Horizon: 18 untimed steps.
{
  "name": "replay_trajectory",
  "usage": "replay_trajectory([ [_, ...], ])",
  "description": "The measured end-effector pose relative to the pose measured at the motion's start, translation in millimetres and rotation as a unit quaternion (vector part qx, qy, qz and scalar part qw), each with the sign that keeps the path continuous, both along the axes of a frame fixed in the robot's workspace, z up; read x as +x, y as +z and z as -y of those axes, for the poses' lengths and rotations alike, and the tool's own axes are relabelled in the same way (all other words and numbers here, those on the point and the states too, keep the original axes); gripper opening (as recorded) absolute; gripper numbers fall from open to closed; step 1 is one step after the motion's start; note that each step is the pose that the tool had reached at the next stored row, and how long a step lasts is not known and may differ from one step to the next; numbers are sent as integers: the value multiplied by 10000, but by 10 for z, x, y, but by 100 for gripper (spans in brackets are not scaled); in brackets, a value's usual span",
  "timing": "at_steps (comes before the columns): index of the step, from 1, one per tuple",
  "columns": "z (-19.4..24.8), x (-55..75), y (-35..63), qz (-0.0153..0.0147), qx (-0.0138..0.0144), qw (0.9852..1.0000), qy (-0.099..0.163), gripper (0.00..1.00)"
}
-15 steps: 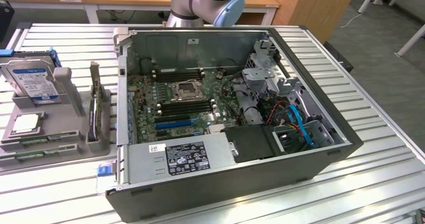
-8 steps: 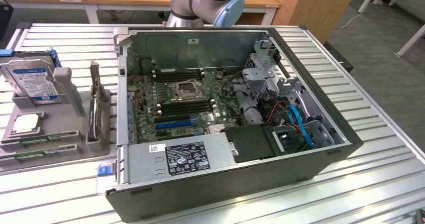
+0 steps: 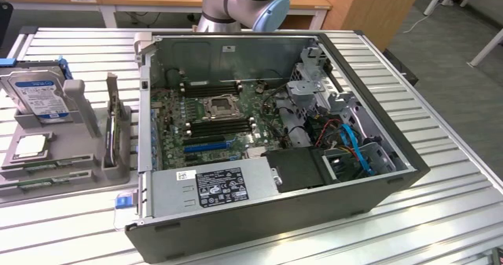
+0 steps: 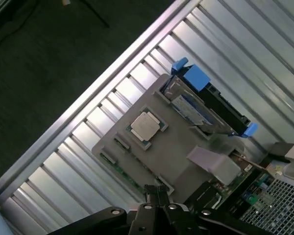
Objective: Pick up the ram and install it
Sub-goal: 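Pick up the ram and move it above insertion slot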
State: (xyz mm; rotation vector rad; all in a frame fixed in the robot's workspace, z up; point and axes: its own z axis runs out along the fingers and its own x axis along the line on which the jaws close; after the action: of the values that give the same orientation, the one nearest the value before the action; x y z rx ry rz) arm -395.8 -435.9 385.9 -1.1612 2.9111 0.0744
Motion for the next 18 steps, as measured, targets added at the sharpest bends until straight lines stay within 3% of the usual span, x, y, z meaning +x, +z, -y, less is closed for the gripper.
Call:
replay_trajectory([
  [5, 0, 0, -2, 0, 0, 9990, 455, 10],
  [9, 0, 0, -3, 0, 0, 9966, 822, 10],
  [14, 0, 0, -6, 0, 0, 9919, 1269, 10],
  [18, 0, 0, -7, 0, 0, 9866, 1633, 10],
])
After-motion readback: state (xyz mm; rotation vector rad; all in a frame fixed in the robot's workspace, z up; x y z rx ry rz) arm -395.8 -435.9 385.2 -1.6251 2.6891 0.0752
